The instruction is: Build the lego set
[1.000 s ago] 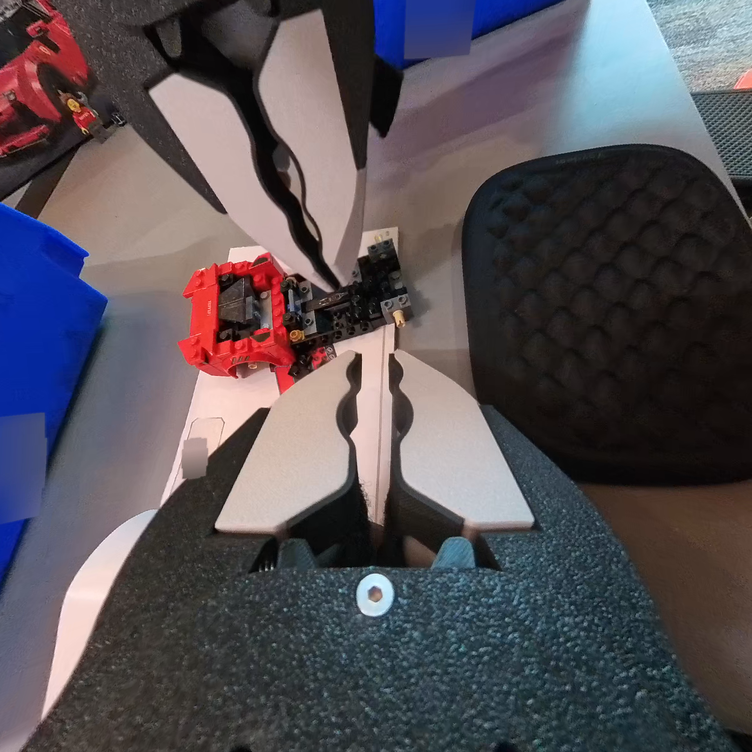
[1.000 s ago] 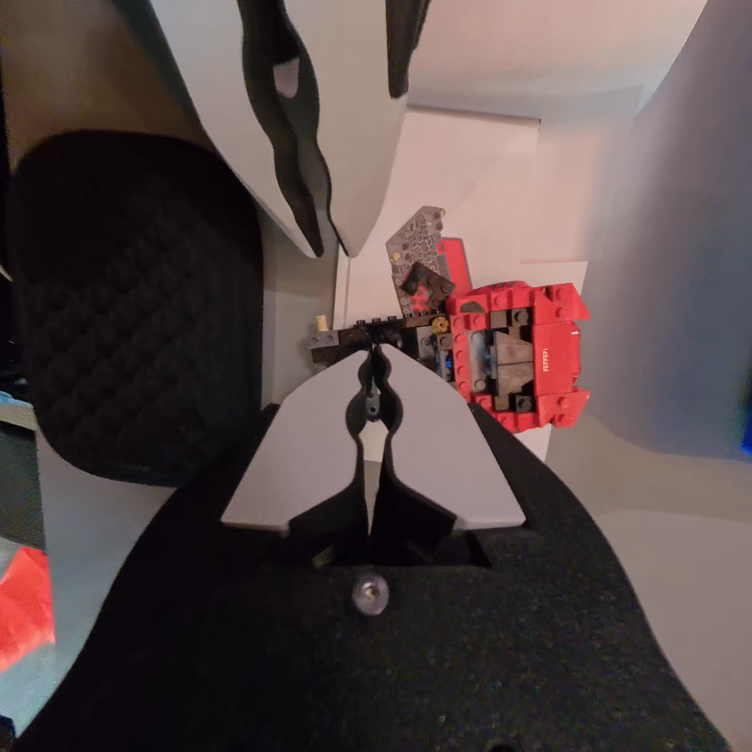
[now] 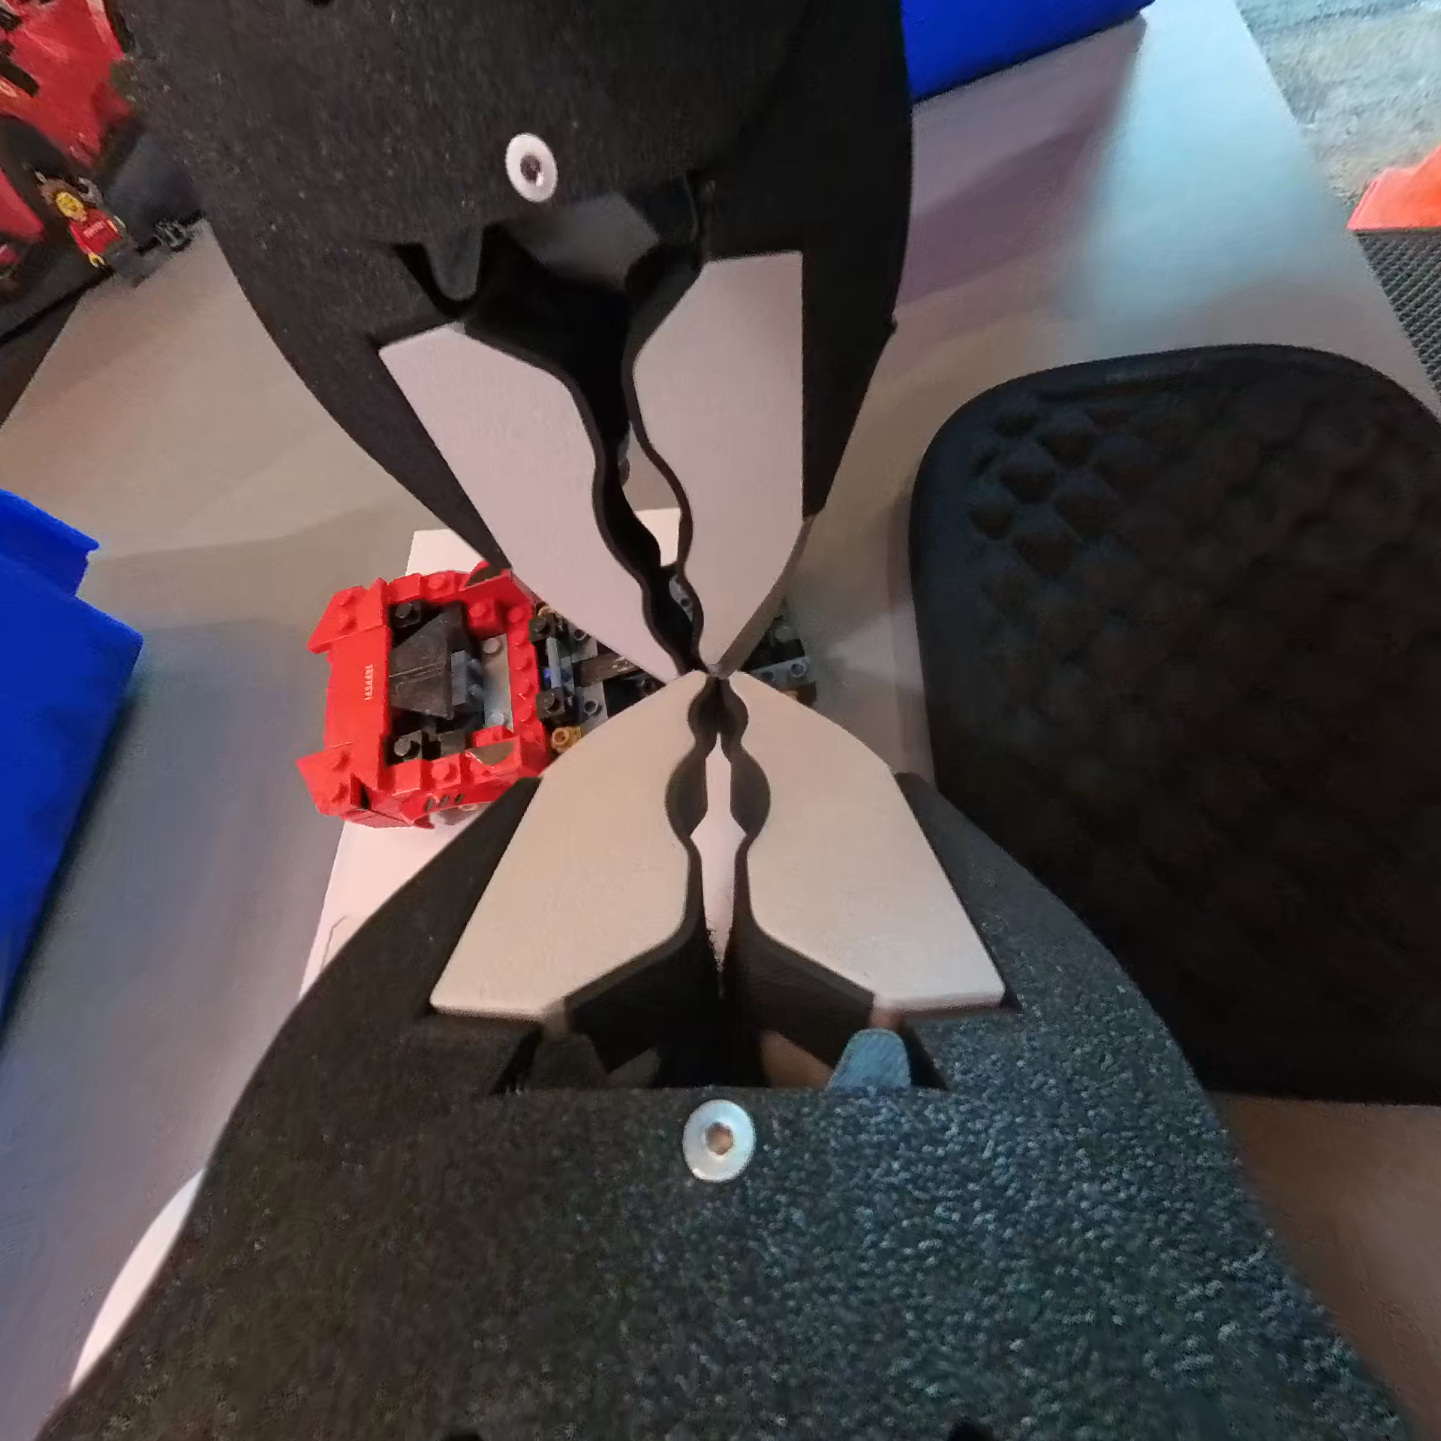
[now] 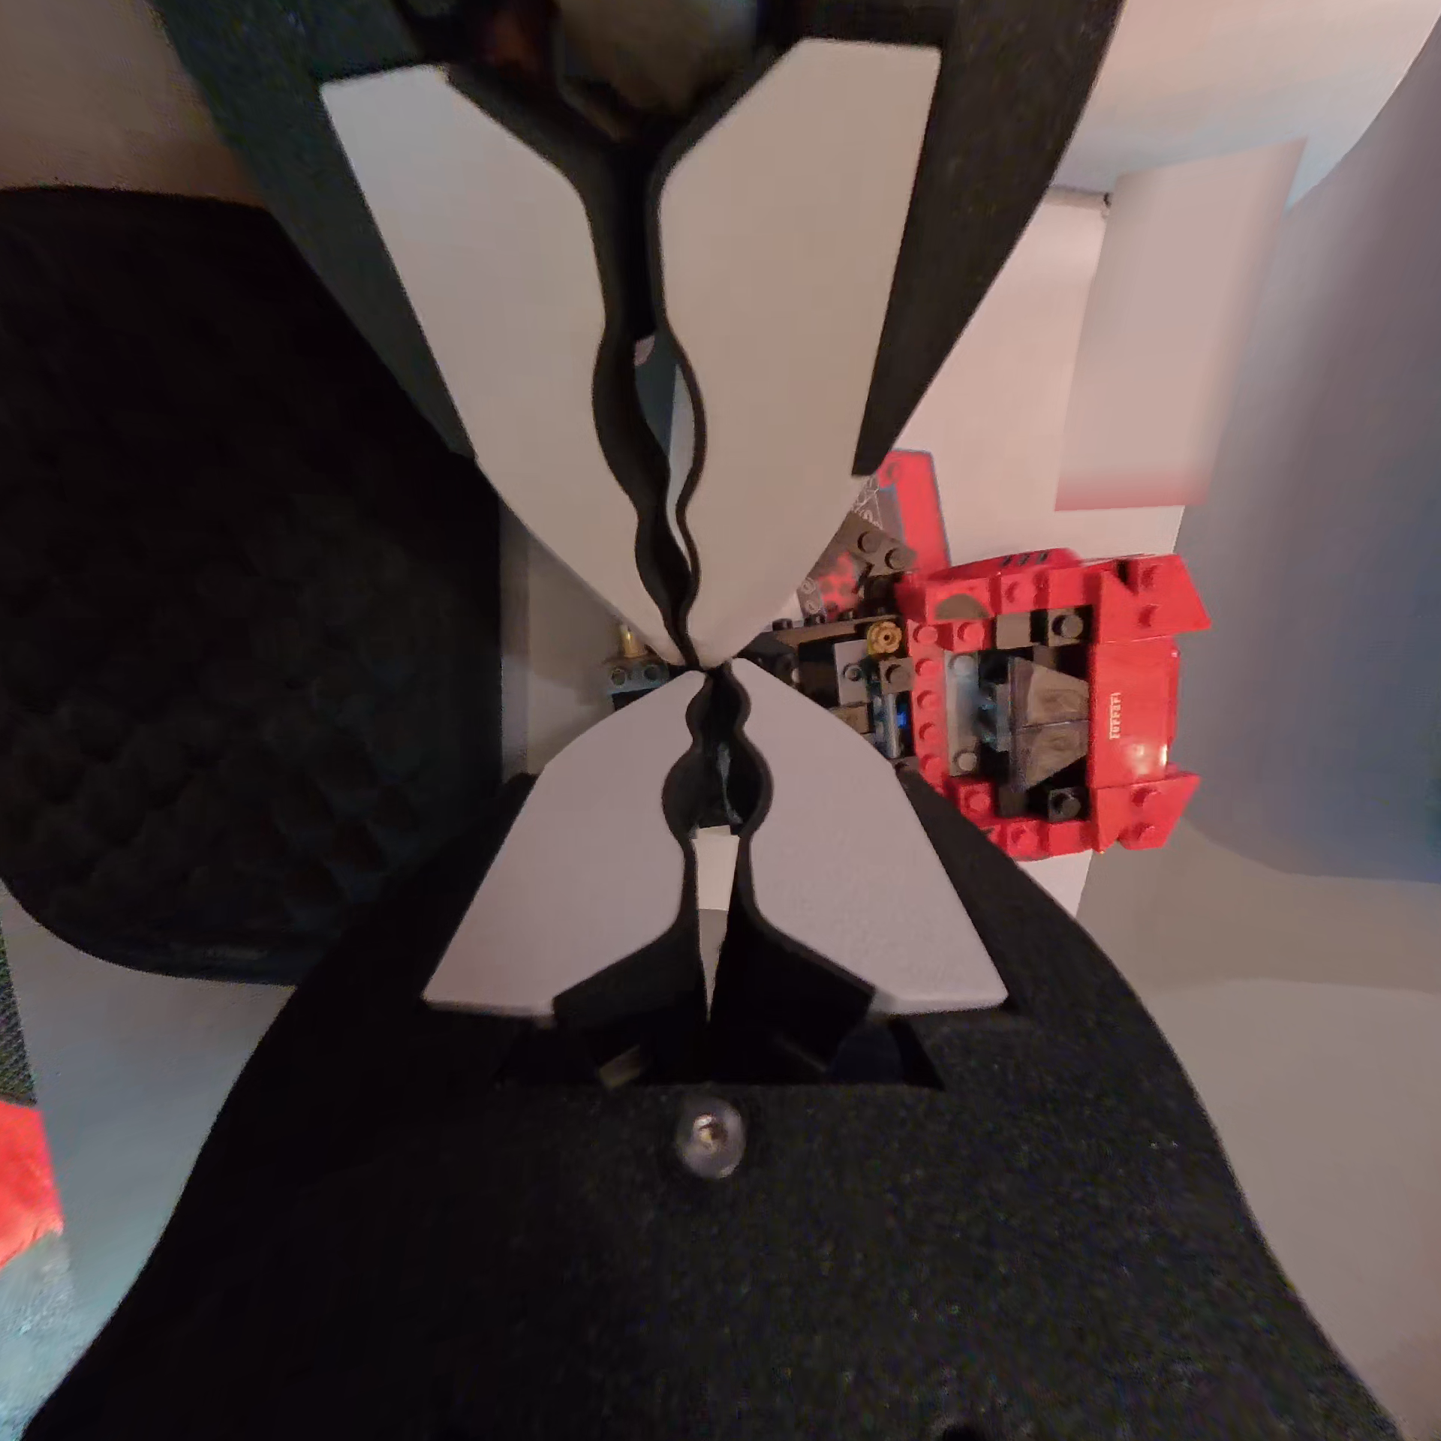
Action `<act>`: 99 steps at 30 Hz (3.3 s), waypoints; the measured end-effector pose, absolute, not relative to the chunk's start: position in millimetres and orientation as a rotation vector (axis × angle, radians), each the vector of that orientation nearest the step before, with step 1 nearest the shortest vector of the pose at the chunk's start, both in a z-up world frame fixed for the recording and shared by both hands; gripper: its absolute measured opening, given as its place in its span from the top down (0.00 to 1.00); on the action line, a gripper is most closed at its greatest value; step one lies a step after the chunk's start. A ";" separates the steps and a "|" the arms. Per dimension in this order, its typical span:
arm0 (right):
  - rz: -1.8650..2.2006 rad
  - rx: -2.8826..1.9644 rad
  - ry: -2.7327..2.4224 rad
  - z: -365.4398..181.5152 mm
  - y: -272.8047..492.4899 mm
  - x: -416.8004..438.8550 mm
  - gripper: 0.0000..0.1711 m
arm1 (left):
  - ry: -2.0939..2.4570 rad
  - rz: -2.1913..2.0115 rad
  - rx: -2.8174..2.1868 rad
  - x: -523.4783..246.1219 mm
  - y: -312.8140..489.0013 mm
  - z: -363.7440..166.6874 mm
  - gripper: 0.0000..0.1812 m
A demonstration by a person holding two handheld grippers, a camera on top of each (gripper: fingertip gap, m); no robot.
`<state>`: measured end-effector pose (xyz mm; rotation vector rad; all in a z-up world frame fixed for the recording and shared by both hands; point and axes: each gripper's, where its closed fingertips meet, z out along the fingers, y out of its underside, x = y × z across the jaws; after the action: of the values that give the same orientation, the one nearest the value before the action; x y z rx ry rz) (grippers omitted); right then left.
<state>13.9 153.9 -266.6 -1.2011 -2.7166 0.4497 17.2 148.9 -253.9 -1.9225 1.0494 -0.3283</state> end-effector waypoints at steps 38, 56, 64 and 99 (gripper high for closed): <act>0.574 -1.360 -2.655 -265.1 165.0 27.3 0.99 | 1.146 -0.313 -1.996 19.8 155.4 -262.6 1.00; 0.561 -1.558 -2.647 -267.1 163.6 29.1 1.00 | 1.219 -0.315 -2.059 19.3 154.7 -265.7 1.00; 0.566 -1.666 -2.634 -267.0 162.6 30.8 1.00 | 1.252 -0.283 -2.045 18.9 154.6 -266.6 1.00; 0.073 -1.284 -2.822 -281.7 160.4 -27.6 0.77 | 0.693 -0.274 -1.890 -68.1 51.1 -175.6 0.91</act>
<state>-27.6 160.4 -281.7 -1.2840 -2.8215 0.0725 -68.1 51.1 -175.6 -1.8902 0.6927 -0.2743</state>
